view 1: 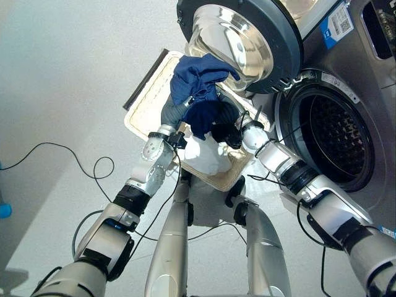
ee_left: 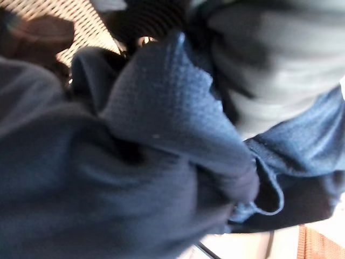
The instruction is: Put the clothes into the washing machine.
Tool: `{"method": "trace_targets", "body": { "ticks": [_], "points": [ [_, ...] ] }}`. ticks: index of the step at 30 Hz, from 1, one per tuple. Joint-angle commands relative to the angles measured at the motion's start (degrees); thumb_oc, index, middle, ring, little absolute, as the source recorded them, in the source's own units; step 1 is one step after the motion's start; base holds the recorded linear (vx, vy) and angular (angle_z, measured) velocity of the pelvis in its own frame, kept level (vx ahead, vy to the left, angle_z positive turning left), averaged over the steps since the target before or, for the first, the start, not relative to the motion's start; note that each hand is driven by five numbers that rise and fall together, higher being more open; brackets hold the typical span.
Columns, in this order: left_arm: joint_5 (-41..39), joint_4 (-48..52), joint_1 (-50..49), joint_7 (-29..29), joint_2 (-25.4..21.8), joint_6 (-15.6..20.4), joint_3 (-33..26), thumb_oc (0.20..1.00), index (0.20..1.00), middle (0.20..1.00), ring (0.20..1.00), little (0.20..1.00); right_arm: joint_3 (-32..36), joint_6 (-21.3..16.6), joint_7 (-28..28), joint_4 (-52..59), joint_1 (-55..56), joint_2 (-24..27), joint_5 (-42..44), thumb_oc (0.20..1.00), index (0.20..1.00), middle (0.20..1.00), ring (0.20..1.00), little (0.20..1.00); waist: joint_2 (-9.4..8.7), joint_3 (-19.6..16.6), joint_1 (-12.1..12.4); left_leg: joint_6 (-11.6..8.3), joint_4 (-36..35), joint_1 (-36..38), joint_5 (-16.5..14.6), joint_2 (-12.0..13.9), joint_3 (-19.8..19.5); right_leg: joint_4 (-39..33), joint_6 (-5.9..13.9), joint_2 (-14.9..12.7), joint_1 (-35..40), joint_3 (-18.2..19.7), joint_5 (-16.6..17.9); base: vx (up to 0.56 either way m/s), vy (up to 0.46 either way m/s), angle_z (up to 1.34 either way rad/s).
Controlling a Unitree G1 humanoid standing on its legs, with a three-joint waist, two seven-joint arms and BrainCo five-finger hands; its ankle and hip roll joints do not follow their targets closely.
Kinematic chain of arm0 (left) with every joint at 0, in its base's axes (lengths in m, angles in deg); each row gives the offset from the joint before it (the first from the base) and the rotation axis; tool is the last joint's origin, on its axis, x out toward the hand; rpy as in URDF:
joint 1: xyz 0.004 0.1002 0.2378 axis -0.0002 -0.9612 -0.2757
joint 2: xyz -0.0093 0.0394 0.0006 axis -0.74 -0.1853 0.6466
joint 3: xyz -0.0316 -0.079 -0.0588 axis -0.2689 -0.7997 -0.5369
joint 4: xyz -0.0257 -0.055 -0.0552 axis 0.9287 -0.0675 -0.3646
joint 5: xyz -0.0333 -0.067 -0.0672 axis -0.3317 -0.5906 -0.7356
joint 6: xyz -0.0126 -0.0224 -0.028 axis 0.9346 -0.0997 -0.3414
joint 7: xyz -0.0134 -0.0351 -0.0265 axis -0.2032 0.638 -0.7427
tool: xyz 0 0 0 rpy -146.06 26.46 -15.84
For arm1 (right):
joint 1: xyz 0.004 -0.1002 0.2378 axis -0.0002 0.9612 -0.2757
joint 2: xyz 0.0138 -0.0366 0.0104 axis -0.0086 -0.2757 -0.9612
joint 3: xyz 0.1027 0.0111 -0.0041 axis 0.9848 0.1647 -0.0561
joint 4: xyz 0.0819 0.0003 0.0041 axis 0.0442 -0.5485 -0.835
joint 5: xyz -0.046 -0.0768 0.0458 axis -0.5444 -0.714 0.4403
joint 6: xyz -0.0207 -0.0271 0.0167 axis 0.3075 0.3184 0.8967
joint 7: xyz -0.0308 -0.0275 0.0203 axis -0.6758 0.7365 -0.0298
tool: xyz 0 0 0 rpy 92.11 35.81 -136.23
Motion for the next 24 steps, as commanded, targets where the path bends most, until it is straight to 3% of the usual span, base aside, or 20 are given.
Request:
{"method": "trace_targets", "body": {
  "ticks": [1,11,24],
  "points": [
    [-1.93,2.25,4.22,-4.88,5.33,1.66,1.64,0.200,0.200,0.200,0.200,0.200,-2.11,0.02,0.36,-0.33,-4.50,-0.48,2.08,1.000,1.000,1.000,1.000,1.000,4.01,-1.26,-0.48,1.98,3.21,1.96,-7.72,-6.63,0.30,-8.82,6.17,1.88,2.73,0.39,6.32,0.00,0.000,0.00],
    [-0.90,2.56,6.90,-5.90,7.22,-0.95,4.79,0.200,0.200,0.200,0.200,0.200,-2.53,2.32,-0.77,-5.46,-5.44,-2.43,6.01,1.000,1.000,1.000,1.000,1.000,3.95,-1.26,-0.79,2.18,2.15,2.52,-7.22,-6.62,0.54,-9.76,6.18,2.56,3.14,0.97,6.96,0.00,0.000,0.00],
    [2.04,-3.02,11.43,-10.39,8.27,-6.68,10.37,0.200,0.200,0.200,0.200,0.200,0.64,-1.62,-3.13,-9.90,-5.48,-3.28,15.75,1.000,1.000,1.000,1.000,1.000,1.76,-1.26,-1.93,2.16,1.27,3.71,-6.98,-5.70,2.17,-11.15,6.35,3.78,4.35,1.99,7.89,0.00,0.000,0.00]
  ]
}}
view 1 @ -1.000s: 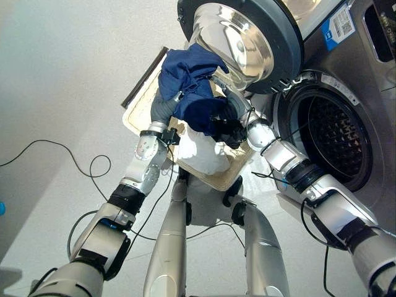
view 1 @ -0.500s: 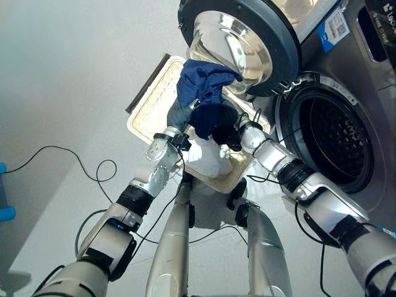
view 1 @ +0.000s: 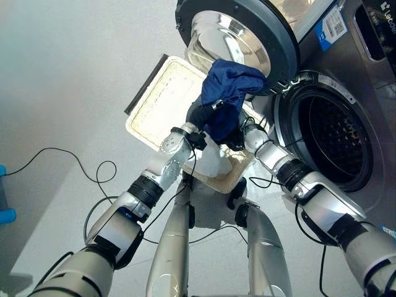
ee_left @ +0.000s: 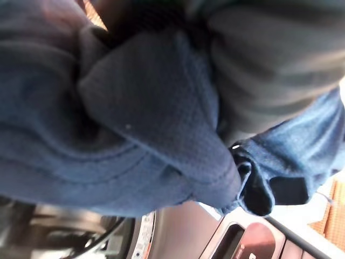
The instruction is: Put the clothes into the washing machine.
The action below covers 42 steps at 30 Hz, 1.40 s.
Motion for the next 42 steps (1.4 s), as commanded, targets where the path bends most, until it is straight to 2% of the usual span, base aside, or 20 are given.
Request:
{"method": "trace_targets", "body": {
  "ticks": [1,3,4,7,11,12,15,22,30,38,40,42],
  "points": [
    [3.73,0.92,3.82,-5.17,5.66,-1.45,3.37,0.200,0.200,0.200,0.200,0.200,2.99,-5.51,-1.90,1.38,-4.01,-1.81,5.17,1.000,1.000,1.000,1.000,1.000,1.20,-1.17,-1.14,2.11,2.03,1.71,-7.01,-5.62,2.10,-9.77,6.15,3.46,2.21,1.72,7.63,0.00,0.000,0.00],
    [3.73,0.92,3.82,-5.17,5.66,-1.45,3.37,0.200,0.200,0.200,0.200,0.200,3.00,-5.51,-1.89,1.38,-4.01,-1.81,5.17,1.000,1.000,1.000,1.000,1.000,1.20,-1.17,-1.14,2.11,2.02,1.71,-7.01,-5.62,2.10,-9.77,6.15,3.47,2.21,1.72,7.63,0.00,0.000,0.00],
    [4.36,-0.78,4.34,-5.62,5.99,-2.27,4.21,0.200,0.200,0.200,0.200,0.200,4.20,-7.72,-2.21,1.85,-3.77,-1.84,7.94,1.000,1.000,1.000,1.000,1.000,0.86,-1.17,-1.49,2.12,1.84,1.63,-7.03,-5.44,2.31,-9.94,6.29,3.63,2.05,1.82,7.85,0.00,0.000,0.00],
    [4.83,-2.41,4.24,-5.94,5.91,-2.41,5.04,0.200,0.200,0.200,0.200,0.200,5.38,-9.50,-2.46,4.20,-2.96,-1.59,11.53,1.000,1.000,1.000,1.000,1.000,0.40,-1.17,-1.98,2.06,1.62,1.79,-7.11,-5.24,2.67,-10.13,6.42,3.95,2.10,2.04,7.96,-0.01,0.019,-0.07],
    [6.09,-3.49,3.93,-5.54,6.04,-2.18,4.96,0.200,0.200,0.200,0.200,0.200,6.59,-9.70,-2.63,6.48,-2.18,-1.49,12.88,1.000,1.000,1.000,1.000,1.000,0.03,-1.17,-2.34,2.10,1.67,1.69,-7.23,-5.06,2.94,-9.99,6.50,4.09,1.88,2.20,7.95,0.00,0.007,-0.06],
    [6.81,-4.59,3.93,-4.84,6.06,-1.78,5.18,0.200,0.200,0.200,0.200,0.200,7.64,-11.03,-2.97,7.96,-1.37,-1.47,13.78,1.000,1.000,1.000,1.000,1.000,-0.31,-1.17,-2.70,2.05,1.62,1.73,-7.33,-4.87,3.14,-10.09,6.60,4.21,1.89,2.33,7.98,0.00,0.010,-0.04],
    [10.23,-6.91,3.32,-3.19,5.66,0.37,4.96,0.200,0.200,0.200,0.200,0.200,10.06,-12.13,-2.06,11.53,0.34,-0.75,14.84,1.000,1.000,1.000,1.000,1.000,-0.94,-1.17,-3.24,1.97,1.55,1.74,-7.44,-4.47,3.63,-10.08,6.74,4.42,1.81,2.48,7.97,0.00,0.011,-0.07],
    [15.08,-10.20,2.91,-1.20,4.16,2.67,4.55,0.200,0.200,0.200,0.200,0.200,13.00,-14.61,0.58,15.70,3.56,0.21,18.55,1.000,1.000,1.000,1.000,1.000,-2.05,-1.17,-3.91,1.71,1.76,2.06,-7.84,-3.84,4.01,-9.66,6.87,4.61,1.98,2.64,7.75,0.00,0.003,-0.04],
    [19.72,-14.29,2.65,1.08,1.15,4.37,3.36,0.200,0.200,0.200,0.200,0.200,17.97,-21.01,11.83,21.37,10.44,0.13,30.73,1.000,1.000,1.000,1.000,1.000,-4.17,-1.17,-4.88,1.56,2.40,2.15,-8.61,-2.57,4.62,-8.61,7.25,4.84,1.94,2.65,7.47,0.01,-0.018,-0.02],
    [19.26,-17.03,2.64,1.89,-0.90,5.76,0.54,0.200,0.200,0.200,0.200,0.200,19.99,-22.93,23.14,21.06,13.46,0.13,40.17,1.000,1.000,1.000,1.000,1.000,-5.65,-1.17,-5.28,1.18,2.62,2.53,-9.18,-1.61,5.15,-8.05,7.45,4.93,2.10,2.36,7.21,0.01,-0.023,-0.05],
    [19.51,-17.45,2.67,2.32,-1.41,6.15,-0.16,0.200,0.200,0.200,0.200,0.200,20.76,-23.23,27.94,20.07,14.13,0.02,44.60,1.000,1.000,1.000,1.000,1.000,-5.98,-1.17,-5.27,1.12,2.70,2.68,-9.35,-1.48,5.13,-7.98,7.46,4.96,2.31,2.19,7.13,0.01,-0.029,-0.05],
    [19.59,-17.50,2.71,2.40,-1.54,6.19,-0.31,0.200,0.200,0.200,0.200,0.200,20.93,-23.29,29.43,19.76,14.24,-0.01,45.77,1.000,1.000,1.000,1.000,1.000,-6.04,-1.17,-5.26,1.10,2.67,2.70,-9.36,-1.47,5.13,-7.99,7.45,4.97,2.34,2.15,7.12,0.00,-0.007,-0.02]
  ]
}}
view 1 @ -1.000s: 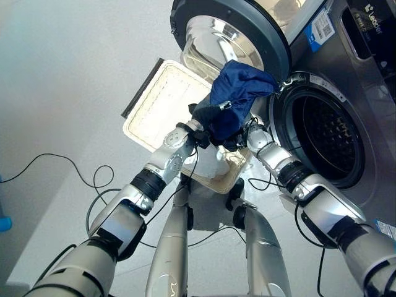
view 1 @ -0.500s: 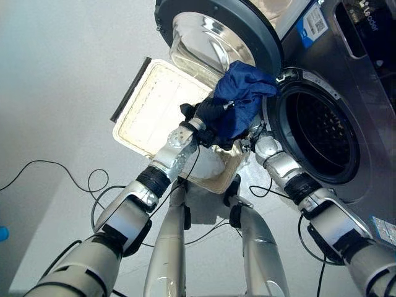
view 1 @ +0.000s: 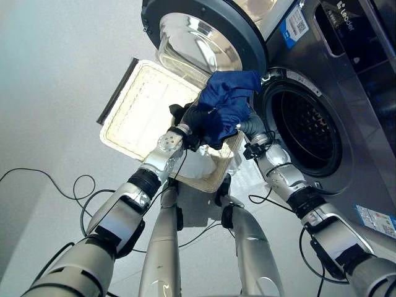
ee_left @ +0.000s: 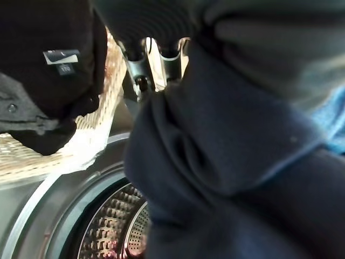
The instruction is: Put the clothes into the washing machine.
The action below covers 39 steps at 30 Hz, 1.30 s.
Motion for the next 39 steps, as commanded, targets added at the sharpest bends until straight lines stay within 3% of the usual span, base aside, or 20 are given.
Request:
{"method": "trace_targets", "body": {
  "ticks": [1,4,6,11,14,19,25,28,39],
  "points": [
    [3.82,-2.04,-0.62,0.24,0.46,1.80,-1.75,0.200,0.200,0.200,0.200,0.200,6.22,-6.78,7.90,5.51,-2.62,-0.45,7.57,1.000,1.000,1.000,1.000,1.000,-0.90,-1.40,0.28,0.32,0.66,3.01,-6.44,-3.33,2.52,0.56,6.18,1.89,-0.67,-0.17,2.62,0.00,0.000,0.00],
    [4.73,-2.82,0.02,-0.53,-0.55,2.28,-2.39,0.200,0.200,0.200,0.200,0.200,7.80,-5.32,16.56,3.40,-2.23,-0.91,17.39,1.000,1.000,1.000,1.000,1.000,-1.08,-1.40,0.34,0.11,0.75,2.93,-6.64,-3.09,2.52,0.72,6.21,1.79,-0.65,-0.46,2.41,0.00,-0.024,0.00],
    [4.95,-2.90,0.34,-0.79,-0.68,2.31,-2.34,0.200,0.200,0.200,0.200,0.200,8.18,-3.99,18.72,3.10,-2.13,-1.63,20.17,1.000,1.000,1.000,1.000,1.000,-1.10,-1.40,0.35,0.08,0.72,2.98,-6.67,-3.08,2.41,0.79,6.20,1.78,-0.67,-0.49,2.38,0.00,0.000,0.00],
    [5.25,-2.82,0.48,-0.93,-0.62,2.22,-2.33,0.200,0.200,0.200,0.200,0.200,8.40,-3.06,20.62,2.68,-2.00,-2.18,21.53,1.000,1.000,1.000,1.000,1.000,-1.07,-1.40,0.37,0.03,0.77,2.93,-6.70,-3.08,2.35,0.86,6.23,1.76,-0.71,-0.52,2.34,0.00,0.000,0.00],
    [6.31,-3.43,1.58,-1.28,0.34,3.03,-1.77,0.200,0.200,0.200,0.200,0.200,7.07,0.92,24.25,-0.21,-3.17,-3.81,22.62,1.000,1.000,1.000,1.000,1.000,-0.73,-1.40,0.62,-0.12,0.64,2.57,-6.51,-3.20,2.15,0.79,6.04,1.59,-1.05,-0.72,2.28,0.00,0.002,-0.04],
    [6.12,-3.42,1.65,-1.67,0.59,3.51,-1.70,0.200,0.200,0.200,0.200,0.200,5.40,3.26,26.27,-2.07,-4.01,-3.89,21.50,1.000,1.000,1.000,1.000,1.000,-0.69,-1.40,1.05,-0.38,0.64,2.27,-6.23,-3.24,1.92,0.75,5.90,1.44,-1.03,-1.15,2.18,0.00,-0.001,-0.01],
    [6.59,-3.23,1.58,-1.84,0.46,3.65,-1.74,0.200,0.200,0.200,0.200,0.200,4.63,4.33,26.30,-2.01,-4.22,-3.61,19.59,1.000,1.000,1.000,1.000,1.000,-0.77,-1.40,1.15,-0.42,0.65,2.07,-6.07,-3.28,1.69,0.76,5.89,1.45,-1.18,-1.20,2.29,0.00,0.000,0.00],
    [7.41,-2.51,2.37,-2.11,0.37,4.27,-1.14,0.200,0.200,0.200,0.200,0.200,2.04,5.69,23.44,-3.32,-5.57,-2.85,13.22,1.000,1.000,1.000,1.000,1.000,-0.88,-1.40,1.40,-0.53,0.44,1.73,-5.71,-3.26,1.44,0.50,5.90,1.42,-1.44,-1.36,2.62,0.00,-0.013,0.00],
    [8.59,-0.55,3.24,-3.57,0.48,5.01,0.48,0.200,0.200,0.200,0.200,0.200,-0.49,7.16,17.18,-5.00,-7.53,-1.56,6.77,1.000,1.000,1.000,1.000,1.000,-0.87,-1.40,1.74,-0.50,0.24,1.47,-5.37,-3.39,1.05,0.09,5.84,1.40,-1.54,-1.50,3.00,0.00,0.000,0.00]
  ]
}}
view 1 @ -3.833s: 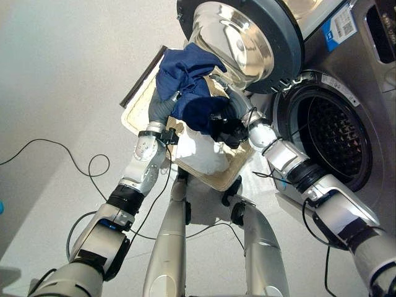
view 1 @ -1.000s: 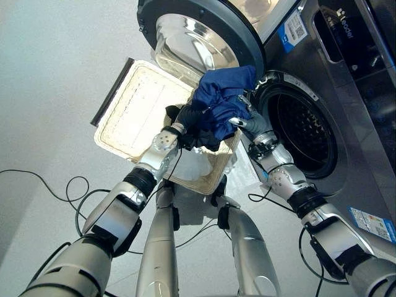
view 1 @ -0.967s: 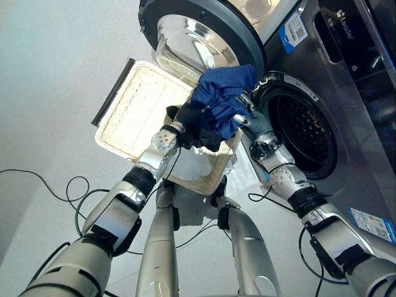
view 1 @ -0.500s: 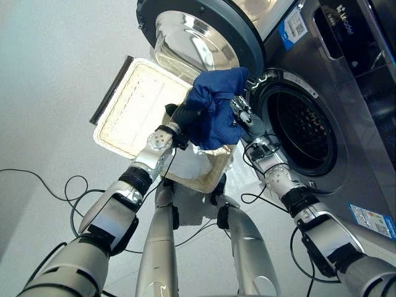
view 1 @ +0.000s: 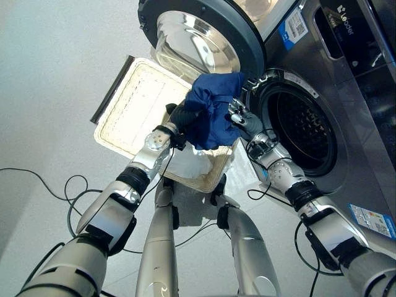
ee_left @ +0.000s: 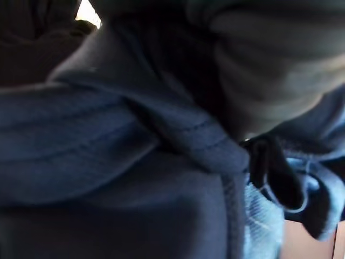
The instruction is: Put the clothes into the washing machine.
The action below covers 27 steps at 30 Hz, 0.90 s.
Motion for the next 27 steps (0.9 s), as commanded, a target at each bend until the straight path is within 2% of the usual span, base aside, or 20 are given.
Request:
{"method": "trace_targets", "body": {
  "ticks": [1,3,5,8,10,12,15,19,22,27],
  "points": [
    [4.31,2.65,3.28,-3.26,3.67,4.59,1.61,0.200,0.200,0.200,0.200,0.200,-0.79,0.27,-3.39,2.26,-3.37,-1.11,-5.03,1.000,1.000,1.000,1.000,1.000,-0.18,-1.31,1.72,-0.70,-1.21,2.33,-4.33,-3.79,0.73,0.95,5.27,1.14,-1.92,-1.64,2.66,0.00,0.000,0.00],
    [4.30,2.64,3.29,-3.27,3.66,4.59,1.61,0.200,0.200,0.200,0.200,0.200,-0.79,0.28,-3.43,2.29,-3.37,-1.12,-5.06,1.000,1.000,1.000,1.000,1.000,-0.18,-1.31,1.71,-0.70,-1.21,2.32,-4.32,-3.78,0.72,0.94,5.27,1.14,-1.92,-1.65,2.67,0.00,0.000,0.00],
    [4.84,3.86,3.86,-3.79,4.08,5.59,2.72,0.200,0.200,0.200,0.200,0.200,-1.29,1.27,-10.63,-0.56,-4.86,-0.99,-9.21,1.000,1.000,1.000,1.000,1.000,0.15,-1.31,1.95,-0.65,-1.39,2.26,-4.25,-3.77,0.71,0.85,5.22,1.08,-2.07,-1.58,2.77,0.00,0.000,0.00],
    [4.55,3.97,3.96,-3.86,4.10,5.78,2.92,0.200,0.200,0.200,0.200,0.200,-1.29,1.24,-11.75,-1.01,-5.04,-1.04,-9.93,1.000,1.000,1.000,1.000,1.000,0.19,-1.31,1.98,-0.65,-1.39,2.23,-4.25,-3.78,0.69,0.83,5.24,1.09,-2.11,-1.52,2.80,0.00,0.000,0.00],
    [4.52,5.72,4.01,-3.39,4.95,6.97,3.60,0.200,0.200,0.200,0.200,0.200,-1.18,1.02,-17.70,-2.84,-5.79,-1.80,-11.46,1.000,1.000,1.000,1.000,1.000,0.20,-1.31,2.20,-0.50,-1.52,2.02,-4.24,-3.79,0.57,0.70,5.29,1.18,-2.27,-1.45,3.02,0.01,-0.007,0.04],
    [4.54,6.02,4.01,-3.25,4.99,7.05,3.66,0.200,0.200,0.200,0.200,0.200,-1.14,0.97,-18.20,-2.93,-5.81,-1.95,-11.49,1.000,1.000,1.000,1.000,1.000,0.22,-1.31,2.23,-0.49,-1.50,1.97,-4.24,-3.80,0.54,0.72,5.29,1.19,-2.31,-1.44,3.04,0.00,0.000,0.00],
    [5.27,7.90,3.98,-2.57,5.46,7.66,3.77,0.200,0.200,0.200,0.200,0.200,0.01,1.29,-22.33,-3.84,-5.90,-3.04,-10.93,1.000,1.000,1.000,1.000,1.000,0.33,-1.31,2.37,-0.32,-1.56,1.80,-4.32,-3.89,0.36,0.79,5.38,1.26,-2.63,-1.30,3.23,0.00,0.000,0.00],
    [6.03,9.46,3.85,-2.33,6.00,7.49,3.59,0.200,0.200,0.200,0.200,0.200,0.54,1.57,-22.26,-3.45,-5.87,-4.16,-8.16,1.000,1.000,1.000,1.000,1.000,0.54,-1.31,2.44,-0.16,-1.85,1.76,-4.38,-3.90,0.27,0.81,5.41,1.26,-2.91,-1.20,3.30,0.00,0.003,0.03],
    [4.56,9.78,3.85,-4.39,6.37,7.03,4.04,0.200,0.200,0.200,0.200,0.200,1.45,0.68,-16.33,-2.47,-5.38,-5.70,-0.74,1.000,1.000,1.000,1.000,1.000,0.89,-1.31,2.42,-0.06,-1.75,1.75,-4.42,-4.21,0.10,0.86,5.42,1.24,-3.03,-1.05,3.33,0.00,0.000,0.00],
    [3.56,9.46,3.69,-6.11,6.97,6.54,4.64,0.200,0.200,0.200,0.200,0.200,1.59,0.27,-15.04,-0.85,-5.47,-6.70,-1.04,1.000,1.000,1.000,1.000,1.000,1.11,-1.31,2.28,-0.06,-1.78,1.83,-4.35,-4.45,0.01,0.48,5.49,1.17,-2.92,-0.85,3.54,0.00,0.000,0.00]
  ]
}}
